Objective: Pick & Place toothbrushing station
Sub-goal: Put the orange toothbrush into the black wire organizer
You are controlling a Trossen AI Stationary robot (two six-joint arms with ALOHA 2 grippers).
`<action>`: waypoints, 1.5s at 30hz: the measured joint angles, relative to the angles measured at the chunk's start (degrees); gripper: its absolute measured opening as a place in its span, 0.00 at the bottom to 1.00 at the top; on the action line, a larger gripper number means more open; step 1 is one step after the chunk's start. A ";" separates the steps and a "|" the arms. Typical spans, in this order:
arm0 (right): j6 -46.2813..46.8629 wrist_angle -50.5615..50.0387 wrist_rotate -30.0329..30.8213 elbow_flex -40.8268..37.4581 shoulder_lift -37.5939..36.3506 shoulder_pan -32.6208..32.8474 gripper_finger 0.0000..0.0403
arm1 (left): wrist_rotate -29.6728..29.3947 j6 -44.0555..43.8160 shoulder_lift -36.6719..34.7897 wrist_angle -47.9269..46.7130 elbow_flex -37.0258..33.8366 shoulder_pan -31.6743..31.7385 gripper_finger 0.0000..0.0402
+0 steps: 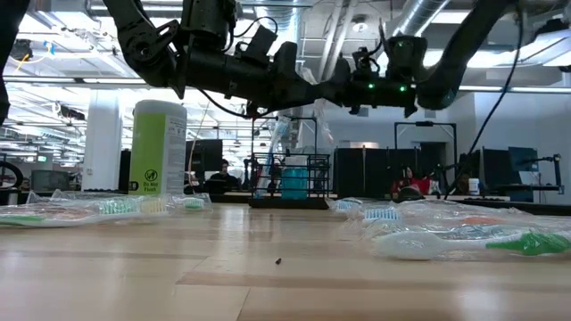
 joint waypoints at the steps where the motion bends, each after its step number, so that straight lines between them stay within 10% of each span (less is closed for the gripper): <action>1: 0.99 3.28 -0.15 0.09 1.47 -0.04 0.01 | 0.00 0.01 0.00 0.00 0.00 0.00 0.29; 8: 7.95 17.28 -2.66 0.30 10.58 -1.33 0.01 | 0.00 0.13 0.00 0.00 0.00 0.00 0.29; 45: 5.35 17.88 4.61 -0.03 19.43 3.83 0.02 | 0.04 0.16 0.00 -0.26 0.00 0.00 0.29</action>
